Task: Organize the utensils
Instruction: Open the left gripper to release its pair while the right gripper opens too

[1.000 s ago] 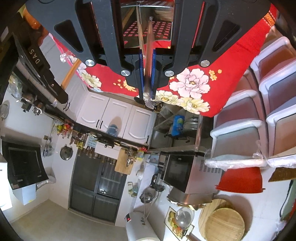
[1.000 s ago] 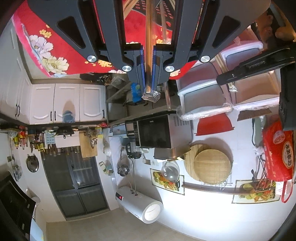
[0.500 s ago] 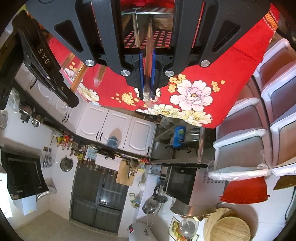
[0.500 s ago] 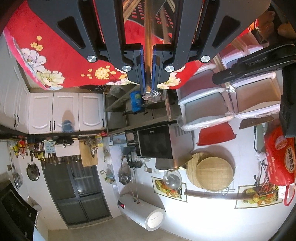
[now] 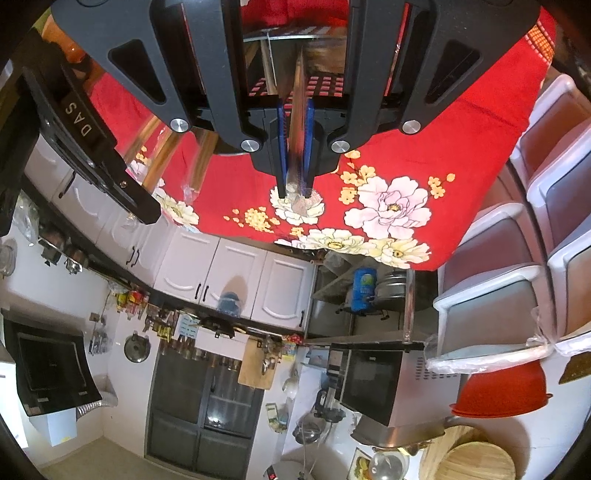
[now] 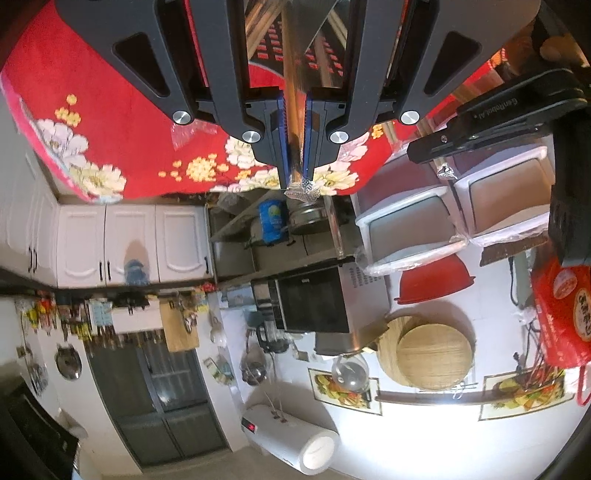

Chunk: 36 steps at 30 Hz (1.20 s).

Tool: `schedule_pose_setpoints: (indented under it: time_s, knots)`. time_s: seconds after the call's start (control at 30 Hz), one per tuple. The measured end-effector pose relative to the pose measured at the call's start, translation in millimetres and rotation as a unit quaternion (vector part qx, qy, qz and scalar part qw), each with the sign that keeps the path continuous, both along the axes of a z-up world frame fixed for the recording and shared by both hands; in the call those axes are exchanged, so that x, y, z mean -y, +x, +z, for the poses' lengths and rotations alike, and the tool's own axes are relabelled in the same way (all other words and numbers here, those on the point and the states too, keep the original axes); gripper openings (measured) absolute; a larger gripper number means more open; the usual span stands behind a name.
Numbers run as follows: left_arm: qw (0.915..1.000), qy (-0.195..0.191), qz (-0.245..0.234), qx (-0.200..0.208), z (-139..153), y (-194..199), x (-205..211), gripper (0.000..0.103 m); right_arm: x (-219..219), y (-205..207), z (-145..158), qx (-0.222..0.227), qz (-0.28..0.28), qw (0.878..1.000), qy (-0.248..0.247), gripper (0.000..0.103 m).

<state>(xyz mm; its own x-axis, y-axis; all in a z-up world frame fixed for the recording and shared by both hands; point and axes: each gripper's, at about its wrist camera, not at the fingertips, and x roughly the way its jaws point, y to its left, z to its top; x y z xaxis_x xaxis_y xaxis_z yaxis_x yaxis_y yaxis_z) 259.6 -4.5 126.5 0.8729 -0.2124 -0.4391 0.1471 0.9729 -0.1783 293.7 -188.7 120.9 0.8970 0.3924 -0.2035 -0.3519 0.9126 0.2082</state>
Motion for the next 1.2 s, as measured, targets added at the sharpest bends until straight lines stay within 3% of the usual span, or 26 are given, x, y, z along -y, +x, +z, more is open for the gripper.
schedule_pose_setpoints:
  time_s: [0.2,0.47,0.6,0.97,1.2]
  knots:
    - [1.0000,0.000,-0.002,-0.009,-1.5,-3.1,-2.4,0.003,6.5,-2.2,-0.8,-0.025,-0.003,1.000,0.005,0.009]
    - [0.9996,0.007,-0.012,-0.023,-3.4,-11.7,-0.4,0.013,11.6,-8.7,0.6,-0.047,0.000,0.999,0.007,0.012]
    - [0.9995,0.008,-0.016,-0.026,-3.2,-18.2,0.1,0.019,14.9,-15.7,1.8,-0.055,0.003,0.998,0.008,0.026]
    - [0.9991,-0.001,-0.026,-0.033,-0.8,-42.8,-3.8,0.041,26.4,-39.8,7.0,-0.055,0.005,0.998,0.009,0.036]
    - [0.9992,-0.004,-0.029,-0.027,1.5,-58.9,-4.5,0.057,29.6,-56.7,9.5,-0.055,0.010,0.998,-0.001,0.050]
